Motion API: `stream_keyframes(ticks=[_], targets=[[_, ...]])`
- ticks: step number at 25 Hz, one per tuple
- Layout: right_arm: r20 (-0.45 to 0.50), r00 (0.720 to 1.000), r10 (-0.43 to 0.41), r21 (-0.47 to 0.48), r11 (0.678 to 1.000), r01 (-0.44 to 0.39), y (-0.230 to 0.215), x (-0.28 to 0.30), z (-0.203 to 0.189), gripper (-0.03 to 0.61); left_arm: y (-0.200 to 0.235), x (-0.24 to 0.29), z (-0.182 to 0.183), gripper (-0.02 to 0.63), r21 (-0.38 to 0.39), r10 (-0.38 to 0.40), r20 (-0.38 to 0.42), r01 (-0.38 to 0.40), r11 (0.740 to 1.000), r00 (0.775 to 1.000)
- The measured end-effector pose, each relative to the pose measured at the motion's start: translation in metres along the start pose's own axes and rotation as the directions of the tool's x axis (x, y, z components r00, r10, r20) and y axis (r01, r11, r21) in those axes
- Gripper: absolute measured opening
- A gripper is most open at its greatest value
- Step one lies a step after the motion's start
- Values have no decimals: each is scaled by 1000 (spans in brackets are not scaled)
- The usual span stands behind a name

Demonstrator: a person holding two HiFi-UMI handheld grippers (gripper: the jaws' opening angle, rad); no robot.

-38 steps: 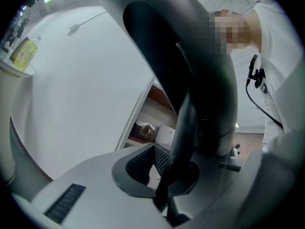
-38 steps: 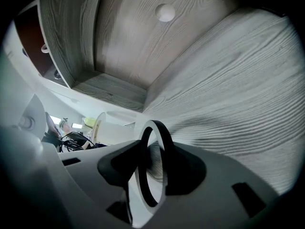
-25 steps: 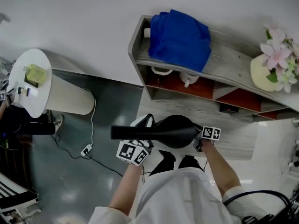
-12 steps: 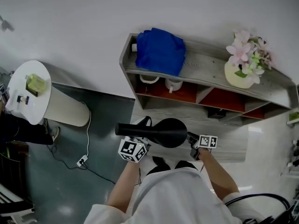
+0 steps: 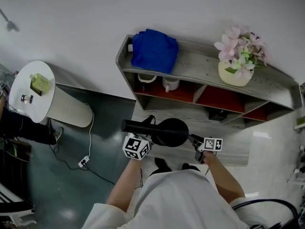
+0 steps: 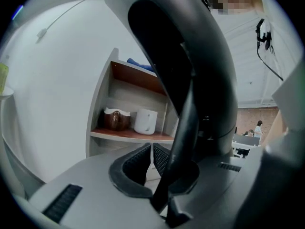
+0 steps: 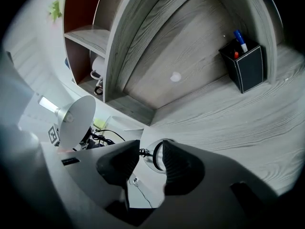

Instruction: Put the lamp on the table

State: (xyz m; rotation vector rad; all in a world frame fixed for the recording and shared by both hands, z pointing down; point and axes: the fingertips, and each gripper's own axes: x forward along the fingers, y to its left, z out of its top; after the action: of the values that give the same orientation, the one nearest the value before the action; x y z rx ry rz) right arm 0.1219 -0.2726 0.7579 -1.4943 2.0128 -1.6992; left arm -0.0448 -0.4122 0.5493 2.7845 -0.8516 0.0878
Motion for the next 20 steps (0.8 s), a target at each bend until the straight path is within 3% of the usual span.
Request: stream_keyframes(ticks=[3,7,9,12,20], targets=[[-11,1000,12,-8,1000,-12,0,-10,1,156,0,0,0,11,2,27,-1,-27,1000,1000],[-36,999,29,-20,999,-30,0,-20,3,156,-1,2,-1,12,16,6,-25,-5,1000,1000],[-51,998,43,-25,999,-45,1,-25,2,156,0,0,-3,52,33,18,-49,-17,999,999],[-74,995,68,-36,997,-71,3,-33,1,156,2,-9,-7,96,68,61,-81,-56,996,995],[-124,985,123,-76,988,-133,4,-60,-2,156,-4,-59,-16,104,103,218,-105,-208,973,970]])
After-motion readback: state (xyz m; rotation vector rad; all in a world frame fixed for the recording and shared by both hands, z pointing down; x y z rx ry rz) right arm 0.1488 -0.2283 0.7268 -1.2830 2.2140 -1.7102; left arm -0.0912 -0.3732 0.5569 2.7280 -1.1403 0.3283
